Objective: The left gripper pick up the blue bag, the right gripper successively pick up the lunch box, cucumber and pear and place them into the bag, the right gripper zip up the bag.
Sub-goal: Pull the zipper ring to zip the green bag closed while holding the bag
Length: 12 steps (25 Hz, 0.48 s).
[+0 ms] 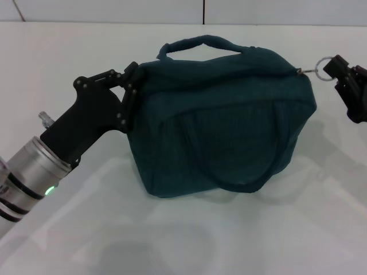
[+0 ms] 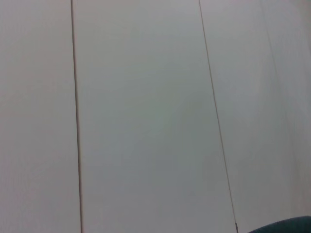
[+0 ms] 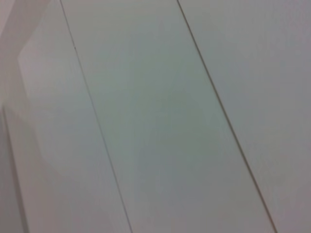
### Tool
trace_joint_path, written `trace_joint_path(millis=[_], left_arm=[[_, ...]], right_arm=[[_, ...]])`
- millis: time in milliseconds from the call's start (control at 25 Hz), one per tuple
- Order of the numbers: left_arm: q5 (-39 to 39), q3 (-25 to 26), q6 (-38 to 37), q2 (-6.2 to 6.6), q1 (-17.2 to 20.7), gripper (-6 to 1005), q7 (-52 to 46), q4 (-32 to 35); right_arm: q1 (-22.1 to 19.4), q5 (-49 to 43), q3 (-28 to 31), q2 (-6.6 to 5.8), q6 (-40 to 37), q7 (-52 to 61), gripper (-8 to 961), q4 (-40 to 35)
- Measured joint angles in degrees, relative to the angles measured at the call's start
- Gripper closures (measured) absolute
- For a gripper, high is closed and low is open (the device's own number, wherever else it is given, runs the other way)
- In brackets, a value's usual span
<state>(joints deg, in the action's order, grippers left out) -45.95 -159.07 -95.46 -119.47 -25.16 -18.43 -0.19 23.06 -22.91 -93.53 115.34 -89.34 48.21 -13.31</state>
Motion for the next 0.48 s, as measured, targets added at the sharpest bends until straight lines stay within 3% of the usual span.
trace_joint_path(millis=[440,480], left_arm=[[0.2,-0.4,0.0,-0.06,-0.6,945,0.4,0.0],[0.3,-0.4,0.0,-0.06,-0.7,945,0.4,0.0]], right_arm=[[-2.7,-0.5,2.3,-1.01,-2.4,-1.4,845,0.0],[-3.2,-0.6,2.4,-1.25,-2.0,-2.7,776,0.1]])
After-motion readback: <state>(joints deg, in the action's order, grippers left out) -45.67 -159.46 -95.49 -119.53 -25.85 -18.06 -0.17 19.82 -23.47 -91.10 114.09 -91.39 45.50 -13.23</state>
